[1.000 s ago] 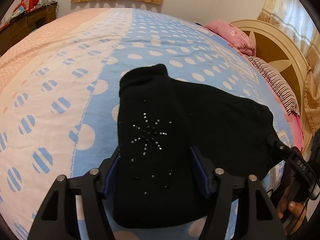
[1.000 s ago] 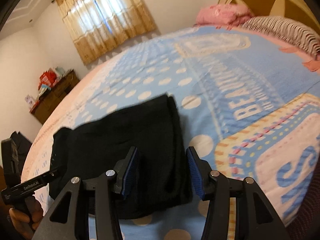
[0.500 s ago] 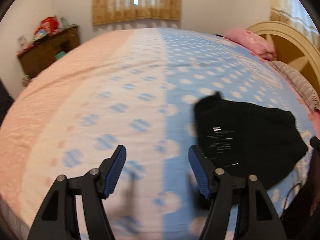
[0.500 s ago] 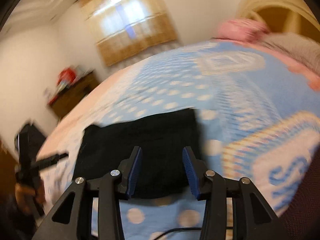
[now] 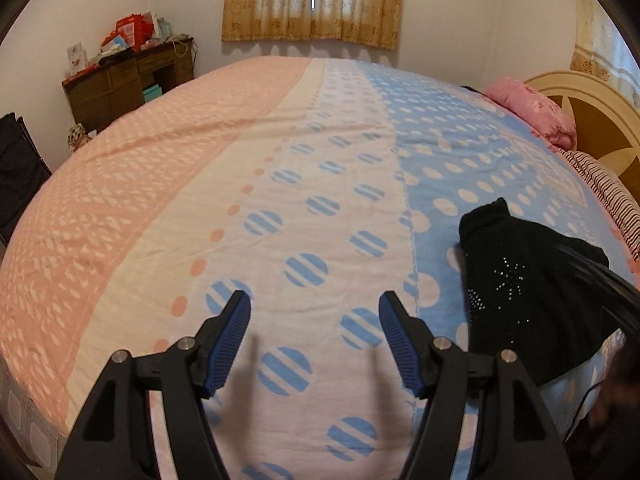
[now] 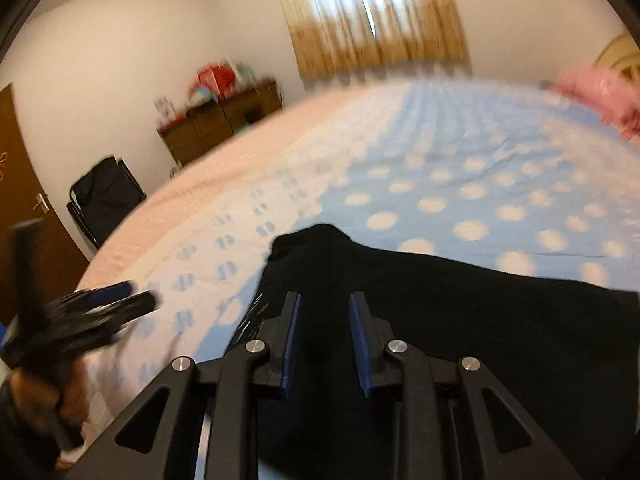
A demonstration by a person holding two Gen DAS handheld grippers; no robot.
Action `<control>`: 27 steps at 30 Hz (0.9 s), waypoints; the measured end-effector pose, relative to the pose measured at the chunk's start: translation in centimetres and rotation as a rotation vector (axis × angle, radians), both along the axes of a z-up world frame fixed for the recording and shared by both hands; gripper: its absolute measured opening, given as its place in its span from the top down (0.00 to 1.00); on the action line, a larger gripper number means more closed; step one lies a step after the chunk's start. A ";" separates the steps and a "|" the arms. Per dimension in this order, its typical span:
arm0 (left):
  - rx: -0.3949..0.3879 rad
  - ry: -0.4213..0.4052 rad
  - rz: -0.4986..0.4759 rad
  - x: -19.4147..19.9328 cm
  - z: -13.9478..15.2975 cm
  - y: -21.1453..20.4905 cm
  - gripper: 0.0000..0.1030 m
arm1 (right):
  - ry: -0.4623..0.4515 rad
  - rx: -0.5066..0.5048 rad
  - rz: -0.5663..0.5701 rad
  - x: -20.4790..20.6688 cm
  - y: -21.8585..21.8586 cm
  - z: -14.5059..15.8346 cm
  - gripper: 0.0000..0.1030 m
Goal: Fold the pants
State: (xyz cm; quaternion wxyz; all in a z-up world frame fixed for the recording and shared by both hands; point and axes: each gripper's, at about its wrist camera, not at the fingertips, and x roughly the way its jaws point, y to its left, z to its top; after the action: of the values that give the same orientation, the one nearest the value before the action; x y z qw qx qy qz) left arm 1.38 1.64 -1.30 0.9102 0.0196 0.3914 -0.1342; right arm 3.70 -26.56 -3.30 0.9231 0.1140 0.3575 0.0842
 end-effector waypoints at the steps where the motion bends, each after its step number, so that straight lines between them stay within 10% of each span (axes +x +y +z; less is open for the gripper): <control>1: 0.005 -0.011 0.003 0.0 0.1 0.2 0.29 | 0.024 0.023 0.024 1.5 0.7 -0.9 0.74; 11: -0.013 0.038 0.019 1.5 -1.2 1.2 0.27 | 0.068 0.066 0.079 8.4 3.9 -2.5 0.71; 18: -0.017 -0.029 -0.016 0.2 0.5 1.4 0.27 | -0.032 0.136 0.101 2.0 3.8 1.2 0.71; 24: -0.023 -0.061 -0.062 1.0 1.8 -1.4 0.25 | 0.018 0.064 0.145 -2.0 7.0 -2.1 0.71; 27: -0.062 -0.052 -0.095 1.4 2.9 -3.2 0.25 | 0.062 0.193 0.187 -2.7 5.8 -0.4 0.69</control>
State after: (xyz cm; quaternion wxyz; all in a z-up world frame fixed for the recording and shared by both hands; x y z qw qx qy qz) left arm 2.79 -1.59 1.61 0.9129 0.0135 0.3617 -0.1889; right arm 0.97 -20.73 -3.74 0.8845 0.1712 0.3850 0.2001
